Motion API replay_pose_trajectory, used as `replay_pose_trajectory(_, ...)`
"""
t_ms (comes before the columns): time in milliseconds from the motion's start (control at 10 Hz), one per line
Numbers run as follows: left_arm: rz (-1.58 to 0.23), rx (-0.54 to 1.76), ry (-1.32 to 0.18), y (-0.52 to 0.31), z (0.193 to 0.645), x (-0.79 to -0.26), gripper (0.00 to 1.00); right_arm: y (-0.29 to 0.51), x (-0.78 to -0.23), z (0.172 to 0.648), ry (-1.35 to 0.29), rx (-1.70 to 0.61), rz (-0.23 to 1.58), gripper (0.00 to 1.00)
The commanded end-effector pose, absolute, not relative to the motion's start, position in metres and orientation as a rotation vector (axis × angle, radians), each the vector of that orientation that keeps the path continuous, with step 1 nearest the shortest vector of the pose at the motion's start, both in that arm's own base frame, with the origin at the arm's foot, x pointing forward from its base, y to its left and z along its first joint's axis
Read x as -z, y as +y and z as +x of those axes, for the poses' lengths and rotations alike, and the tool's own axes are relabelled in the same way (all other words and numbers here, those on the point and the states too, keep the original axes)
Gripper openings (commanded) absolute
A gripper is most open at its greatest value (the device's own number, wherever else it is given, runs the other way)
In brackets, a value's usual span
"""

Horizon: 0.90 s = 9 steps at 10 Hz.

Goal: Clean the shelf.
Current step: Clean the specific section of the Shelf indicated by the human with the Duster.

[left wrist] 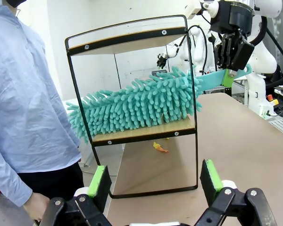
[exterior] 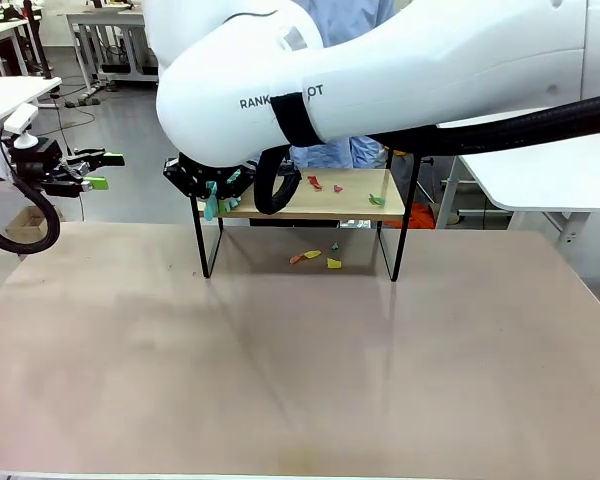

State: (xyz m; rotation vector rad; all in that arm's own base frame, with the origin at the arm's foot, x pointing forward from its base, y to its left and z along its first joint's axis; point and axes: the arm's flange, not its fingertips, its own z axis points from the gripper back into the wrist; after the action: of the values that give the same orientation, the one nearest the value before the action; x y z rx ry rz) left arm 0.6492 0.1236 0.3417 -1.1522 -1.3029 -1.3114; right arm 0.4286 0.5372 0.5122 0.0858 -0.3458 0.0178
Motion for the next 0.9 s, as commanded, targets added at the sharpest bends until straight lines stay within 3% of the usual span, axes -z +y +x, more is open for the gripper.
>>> replay_pose_trajectory(0, -1.148, 1.326, -1.3, 0.124, 0.647, -0.344, 1.0, 0.537, -0.512, 0.429, -0.345, -0.017, 0.086, 0.13)
replay_pose_trajectory(800, -1.148, 1.326, -1.3, 0.124, 0.647, -0.344, 1.0, 0.379, -0.482, 0.407, -0.312, 0.019, 0.006, 0.13)
